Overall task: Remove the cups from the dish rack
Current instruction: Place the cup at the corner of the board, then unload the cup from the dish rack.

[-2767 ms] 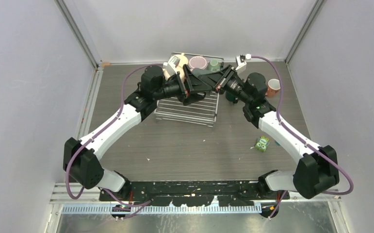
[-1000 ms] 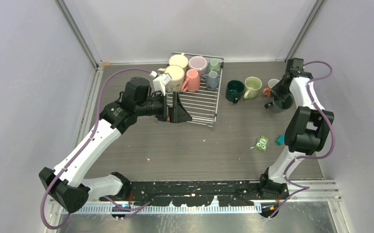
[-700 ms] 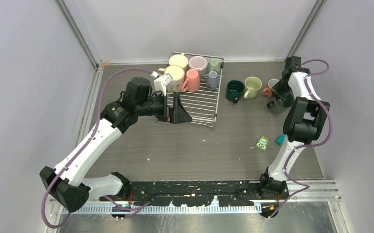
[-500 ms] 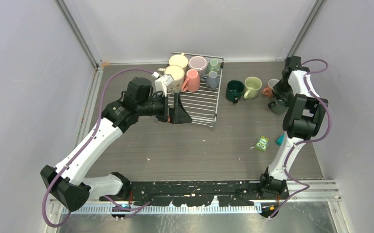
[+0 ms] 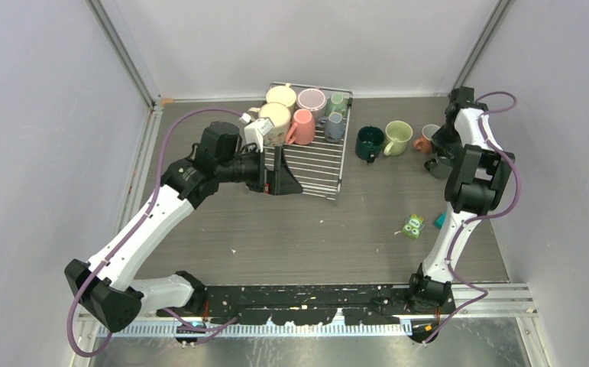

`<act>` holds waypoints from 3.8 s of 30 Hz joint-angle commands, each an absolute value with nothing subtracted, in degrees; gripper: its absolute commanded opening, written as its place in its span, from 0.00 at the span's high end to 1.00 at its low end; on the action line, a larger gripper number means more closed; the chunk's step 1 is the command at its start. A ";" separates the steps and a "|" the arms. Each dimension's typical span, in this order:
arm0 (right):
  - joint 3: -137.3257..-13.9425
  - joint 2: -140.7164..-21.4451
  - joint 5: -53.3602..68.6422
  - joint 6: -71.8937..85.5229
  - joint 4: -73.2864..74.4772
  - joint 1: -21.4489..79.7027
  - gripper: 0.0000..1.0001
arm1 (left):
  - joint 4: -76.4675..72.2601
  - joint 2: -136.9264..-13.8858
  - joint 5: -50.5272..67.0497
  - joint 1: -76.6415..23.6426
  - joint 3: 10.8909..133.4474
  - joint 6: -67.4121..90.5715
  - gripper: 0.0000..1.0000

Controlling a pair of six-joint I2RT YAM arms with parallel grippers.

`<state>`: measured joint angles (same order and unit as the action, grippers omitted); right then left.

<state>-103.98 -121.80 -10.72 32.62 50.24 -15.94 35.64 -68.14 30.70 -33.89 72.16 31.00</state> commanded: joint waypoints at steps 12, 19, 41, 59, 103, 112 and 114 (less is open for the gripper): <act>-107.64 -121.29 -13.14 32.31 50.94 -16.22 0.76 | 34.76 -68.55 31.58 -34.01 72.91 30.16 0.00; -107.99 -121.66 -13.18 32.23 50.87 -16.18 0.71 | 34.56 -68.83 31.49 -34.00 72.82 30.39 0.00; -102.86 -107.62 -12.64 35.25 52.12 -16.18 0.29 | 37.12 -68.29 29.81 -34.06 75.20 29.78 0.00; -87.13 -84.55 -7.34 36.09 46.82 -1.99 0.00 | 38.35 -82.34 9.43 -33.95 87.95 24.33 0.00; -78.03 -71.89 -0.79 36.83 44.98 4.35 0.00 | 36.17 -127.27 -0.91 -31.91 121.68 -1.40 0.00; -76.74 -72.07 -0.79 36.89 44.23 4.50 0.00 | 34.28 -127.78 2.08 -31.95 118.94 2.45 0.00; -76.39 -72.07 -0.79 36.99 43.94 4.55 0.00 | 33.16 -126.54 2.06 -32.22 117.00 3.54 0.00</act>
